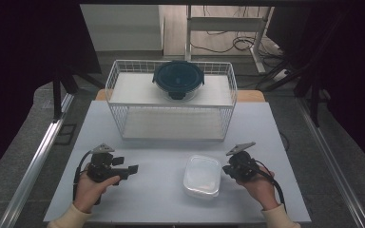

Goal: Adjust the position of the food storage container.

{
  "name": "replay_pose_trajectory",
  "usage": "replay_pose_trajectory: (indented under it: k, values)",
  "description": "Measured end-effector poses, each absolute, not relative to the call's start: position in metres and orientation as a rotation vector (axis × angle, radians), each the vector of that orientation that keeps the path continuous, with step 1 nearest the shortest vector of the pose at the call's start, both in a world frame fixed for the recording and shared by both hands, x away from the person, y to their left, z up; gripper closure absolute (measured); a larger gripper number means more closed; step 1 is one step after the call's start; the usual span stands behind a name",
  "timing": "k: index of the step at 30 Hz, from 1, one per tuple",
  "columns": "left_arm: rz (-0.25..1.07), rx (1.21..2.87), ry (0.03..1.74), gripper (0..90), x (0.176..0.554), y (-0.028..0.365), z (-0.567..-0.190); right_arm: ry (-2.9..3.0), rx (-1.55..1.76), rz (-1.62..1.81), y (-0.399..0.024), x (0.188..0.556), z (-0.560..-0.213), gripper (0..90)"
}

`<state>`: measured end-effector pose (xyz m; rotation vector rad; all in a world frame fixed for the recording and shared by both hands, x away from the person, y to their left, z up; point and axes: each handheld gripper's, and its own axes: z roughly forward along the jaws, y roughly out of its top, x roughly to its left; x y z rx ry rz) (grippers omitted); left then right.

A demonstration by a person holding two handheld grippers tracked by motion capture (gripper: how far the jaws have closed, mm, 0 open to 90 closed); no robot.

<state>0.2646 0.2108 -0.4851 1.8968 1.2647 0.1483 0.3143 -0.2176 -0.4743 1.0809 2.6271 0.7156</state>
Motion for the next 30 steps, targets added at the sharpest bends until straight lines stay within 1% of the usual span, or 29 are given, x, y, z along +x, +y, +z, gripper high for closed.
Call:
replay_pose_trajectory:
  k: [13,21,30]
  values:
    - [0.144,1.902,1.268,24.9,0.265,0.21,-0.487,2.68,1.049,0.735,-0.201,0.312,-0.481,89.4]
    - [0.145,1.906,1.267,24.9,0.266,0.21,-0.488,2.722,0.995,0.774,-0.181,0.306,-0.48,89.4]
    - [0.142,1.904,1.269,24.9,0.266,0.209,-0.488,2.773,0.904,0.779,-0.147,0.303,-0.483,89.4]
